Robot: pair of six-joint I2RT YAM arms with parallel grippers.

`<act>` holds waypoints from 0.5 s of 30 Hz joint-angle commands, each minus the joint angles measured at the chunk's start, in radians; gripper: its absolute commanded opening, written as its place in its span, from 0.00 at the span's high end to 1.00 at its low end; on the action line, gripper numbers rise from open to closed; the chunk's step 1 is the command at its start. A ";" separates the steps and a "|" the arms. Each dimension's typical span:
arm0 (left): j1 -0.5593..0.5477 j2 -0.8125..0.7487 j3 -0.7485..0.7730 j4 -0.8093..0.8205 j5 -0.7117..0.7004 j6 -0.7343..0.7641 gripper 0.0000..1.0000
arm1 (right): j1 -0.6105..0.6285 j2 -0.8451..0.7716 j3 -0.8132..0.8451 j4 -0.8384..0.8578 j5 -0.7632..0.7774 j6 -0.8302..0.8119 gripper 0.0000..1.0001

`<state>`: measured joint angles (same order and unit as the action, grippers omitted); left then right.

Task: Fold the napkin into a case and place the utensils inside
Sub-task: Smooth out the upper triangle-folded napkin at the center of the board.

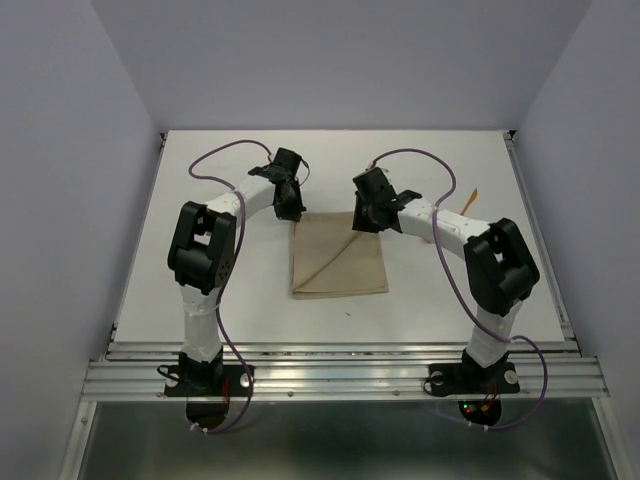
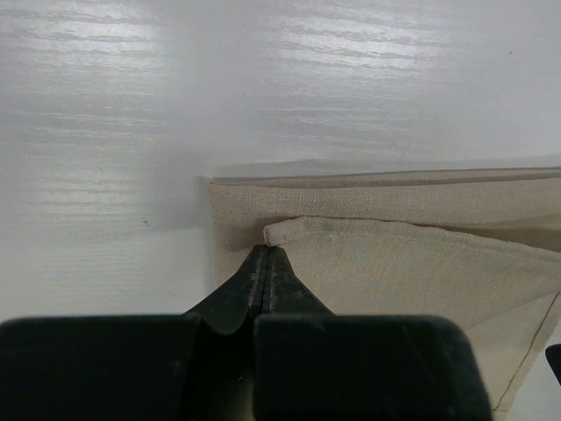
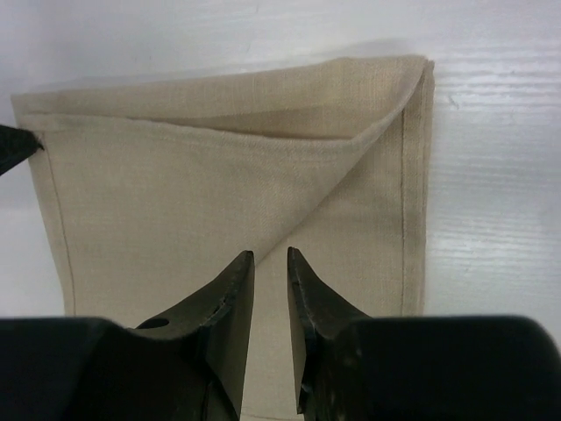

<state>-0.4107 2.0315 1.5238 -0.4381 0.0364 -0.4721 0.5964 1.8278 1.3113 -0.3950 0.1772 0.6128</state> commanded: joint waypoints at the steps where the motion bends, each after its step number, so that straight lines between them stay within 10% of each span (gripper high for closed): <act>1: -0.002 -0.036 0.050 0.006 -0.006 0.000 1.00 | -0.041 0.034 0.074 0.041 0.010 -0.025 0.73; 15: 0.000 -0.047 0.036 -0.014 0.000 0.012 1.00 | -0.087 0.137 0.143 0.053 -0.022 -0.042 0.77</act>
<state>-0.4107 2.0315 1.5330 -0.4389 0.0372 -0.4713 0.5171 1.9568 1.3983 -0.3805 0.1631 0.5842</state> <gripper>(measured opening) 0.033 0.229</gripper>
